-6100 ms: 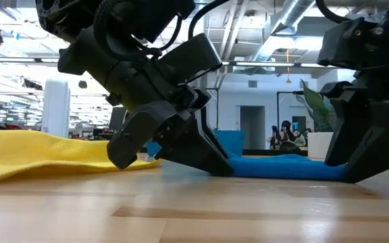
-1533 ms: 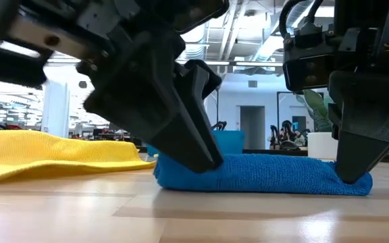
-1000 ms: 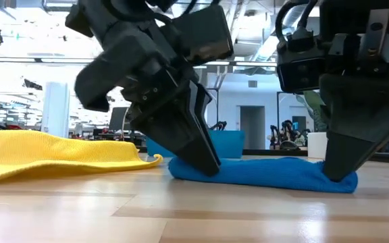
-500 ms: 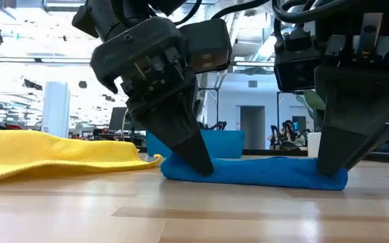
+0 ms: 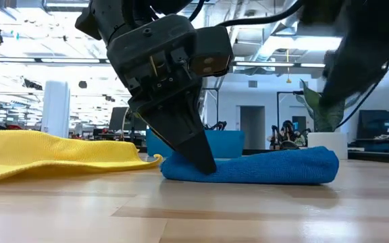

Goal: Roll microfiber towels into tight, uniform cylinder then place into a basket
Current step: Roll the blue microfiber cloth

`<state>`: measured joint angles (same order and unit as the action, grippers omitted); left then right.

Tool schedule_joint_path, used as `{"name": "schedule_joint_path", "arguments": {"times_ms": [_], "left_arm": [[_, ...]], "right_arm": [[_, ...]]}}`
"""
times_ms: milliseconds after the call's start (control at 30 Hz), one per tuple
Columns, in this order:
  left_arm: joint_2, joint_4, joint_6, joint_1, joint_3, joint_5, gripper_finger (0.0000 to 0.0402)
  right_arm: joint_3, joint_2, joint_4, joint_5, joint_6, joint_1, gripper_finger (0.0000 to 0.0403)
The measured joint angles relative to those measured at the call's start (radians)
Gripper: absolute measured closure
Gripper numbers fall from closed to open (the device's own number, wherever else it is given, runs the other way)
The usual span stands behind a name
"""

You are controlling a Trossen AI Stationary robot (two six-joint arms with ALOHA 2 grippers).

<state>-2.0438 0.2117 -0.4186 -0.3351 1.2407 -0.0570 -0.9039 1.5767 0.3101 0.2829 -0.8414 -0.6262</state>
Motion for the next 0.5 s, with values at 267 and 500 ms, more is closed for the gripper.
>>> {"name": "schedule_joint_path", "arguments": {"times_ms": [267,500], "left_arm": [[-0.001,-0.001,-0.017,0.0,0.0,-0.004,0.0316],[-0.001,-0.005,-0.017,0.0,-0.002,-0.008,0.0316]], "right_arm": [[-0.001,0.094,-0.186,0.254,0.217,-0.14,0.027],[-0.002,0.204,-0.296,0.238,0.248,-0.105,0.0272]]}}
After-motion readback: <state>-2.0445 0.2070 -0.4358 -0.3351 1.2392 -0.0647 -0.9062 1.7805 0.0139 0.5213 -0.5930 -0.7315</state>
